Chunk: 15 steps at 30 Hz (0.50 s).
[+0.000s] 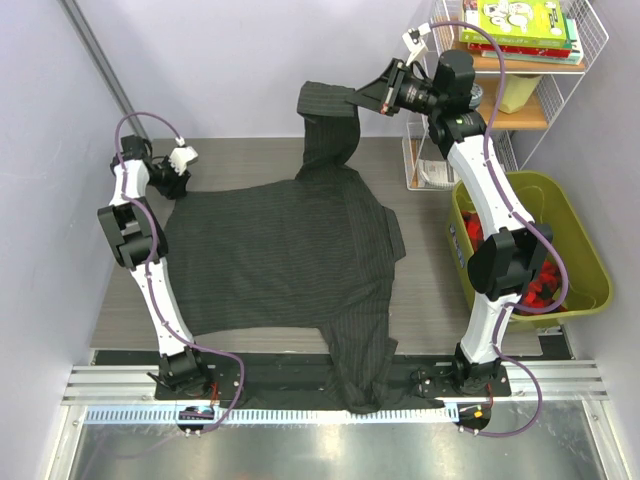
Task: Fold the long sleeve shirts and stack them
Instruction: Fold the shirt
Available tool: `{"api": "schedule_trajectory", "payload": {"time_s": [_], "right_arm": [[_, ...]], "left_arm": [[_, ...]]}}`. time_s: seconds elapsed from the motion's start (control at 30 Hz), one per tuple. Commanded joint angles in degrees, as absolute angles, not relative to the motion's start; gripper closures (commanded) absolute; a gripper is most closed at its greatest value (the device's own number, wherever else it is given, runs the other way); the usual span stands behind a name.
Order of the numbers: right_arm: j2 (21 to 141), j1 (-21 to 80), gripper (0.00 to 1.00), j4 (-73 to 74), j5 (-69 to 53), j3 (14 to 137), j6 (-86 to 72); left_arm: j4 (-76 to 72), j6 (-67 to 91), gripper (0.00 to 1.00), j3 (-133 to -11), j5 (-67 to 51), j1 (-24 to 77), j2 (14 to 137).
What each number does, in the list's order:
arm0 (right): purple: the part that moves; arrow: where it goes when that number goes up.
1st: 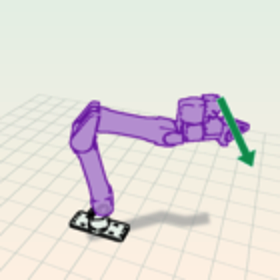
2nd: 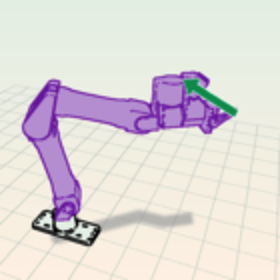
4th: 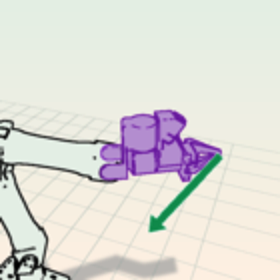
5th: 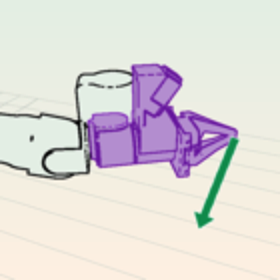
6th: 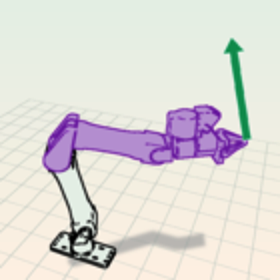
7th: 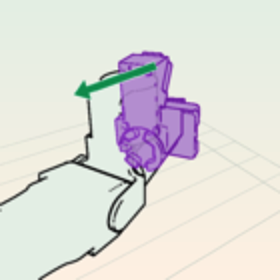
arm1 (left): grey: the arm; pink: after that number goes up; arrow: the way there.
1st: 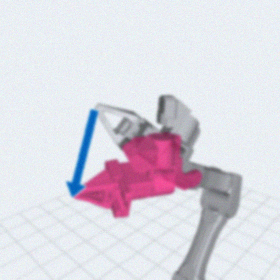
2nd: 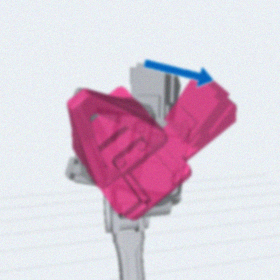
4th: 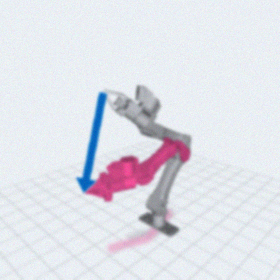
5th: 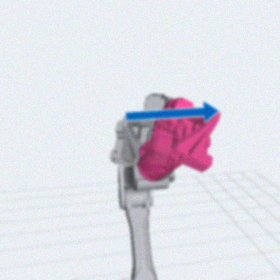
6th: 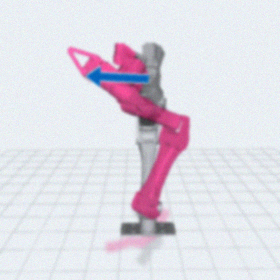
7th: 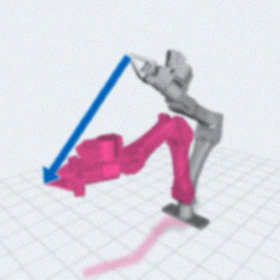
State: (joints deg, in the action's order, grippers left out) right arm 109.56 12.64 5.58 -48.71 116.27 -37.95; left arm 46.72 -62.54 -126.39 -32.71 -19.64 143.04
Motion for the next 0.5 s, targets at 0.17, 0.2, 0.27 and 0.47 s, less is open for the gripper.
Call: {"api": "schedule_trajectory", "payload": {"time_s": [0.17, 0.2, 0.27, 0.47], "right_arm": [[108.7, 12.9, 0.99, 2.5, -49.1, 120.0, -40.3], [108.8, 12.9, 0.99, 2.1, -49.2, 119.9, -40.5], [108.5, 12.9, 0.99, 2.0, -49.2, 119.8, -40.8], [107.1, 12.9, 0.99, 2.5, -49.7, 119.6, -40.3]], "left_arm": [[52.7, -71.4, 0.79, -131.0, -33.1, -19.8, 145.1], [53.7, -71.9, 0.82, -131.0, -33.4, -19.8, 145.0], [54.6, -72.4, 0.92, -131.0, -34.5, -19.7, 144.3], [49.7, -67.8, 1.0, -128.2, -38.9, -20.0, 138.7]]}}
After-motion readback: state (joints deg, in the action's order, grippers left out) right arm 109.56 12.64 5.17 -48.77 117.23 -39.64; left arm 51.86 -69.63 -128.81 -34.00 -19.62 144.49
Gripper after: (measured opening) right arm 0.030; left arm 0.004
